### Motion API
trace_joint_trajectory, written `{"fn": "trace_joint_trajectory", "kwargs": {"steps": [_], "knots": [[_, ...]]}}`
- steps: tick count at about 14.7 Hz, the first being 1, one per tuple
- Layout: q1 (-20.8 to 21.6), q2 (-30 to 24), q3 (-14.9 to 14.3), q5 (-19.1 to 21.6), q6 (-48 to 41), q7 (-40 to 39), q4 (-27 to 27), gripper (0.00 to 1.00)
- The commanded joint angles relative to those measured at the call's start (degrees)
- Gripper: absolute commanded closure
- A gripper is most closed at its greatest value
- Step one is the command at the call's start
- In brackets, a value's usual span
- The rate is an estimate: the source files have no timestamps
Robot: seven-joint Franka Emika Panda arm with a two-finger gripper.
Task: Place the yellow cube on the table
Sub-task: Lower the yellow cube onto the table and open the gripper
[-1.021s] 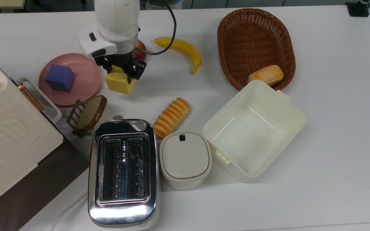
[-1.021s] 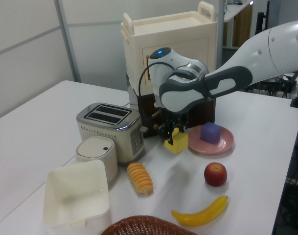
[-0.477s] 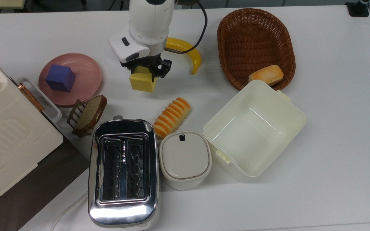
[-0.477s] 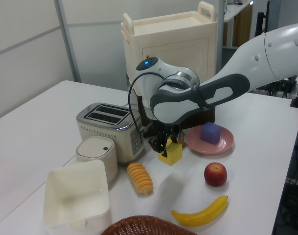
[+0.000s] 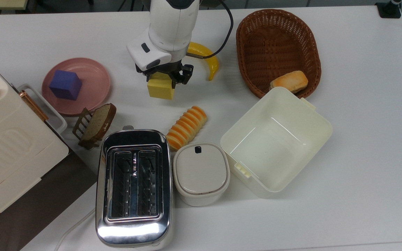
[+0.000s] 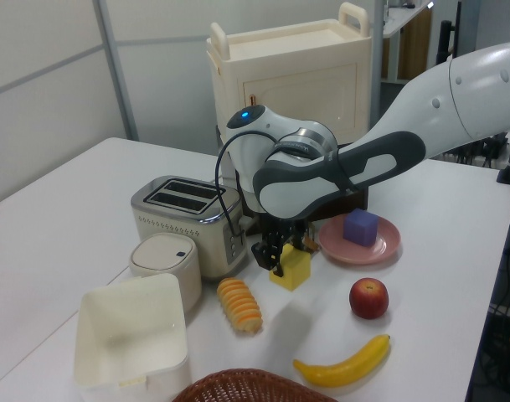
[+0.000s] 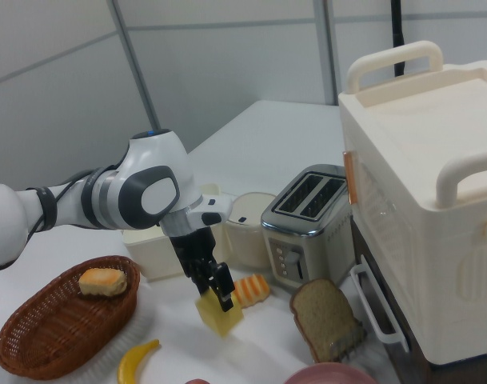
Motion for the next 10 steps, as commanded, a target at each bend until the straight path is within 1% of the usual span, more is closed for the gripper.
{"fn": "trace_joint_trajectory", "kwargs": {"steps": [1, 3, 7, 9, 10], "knots": [[0.48, -0.83, 0.80, -1.68, -1.06, 1.31, -0.97, 0.00], [0.39, -0.74, 1.50, -1.94, -1.23, 1.31, -0.97, 0.00], [0.13, -0.74, 1.59, -2.29, -1.76, 1.31, -0.62, 0.00], [-0.22, -1.44, 1.59, -2.12, -4.64, 1.57, 1.39, 0.00], [-0.22, -1.70, 0.98, -1.77, -7.36, 1.66, 3.49, 0.00]]}}
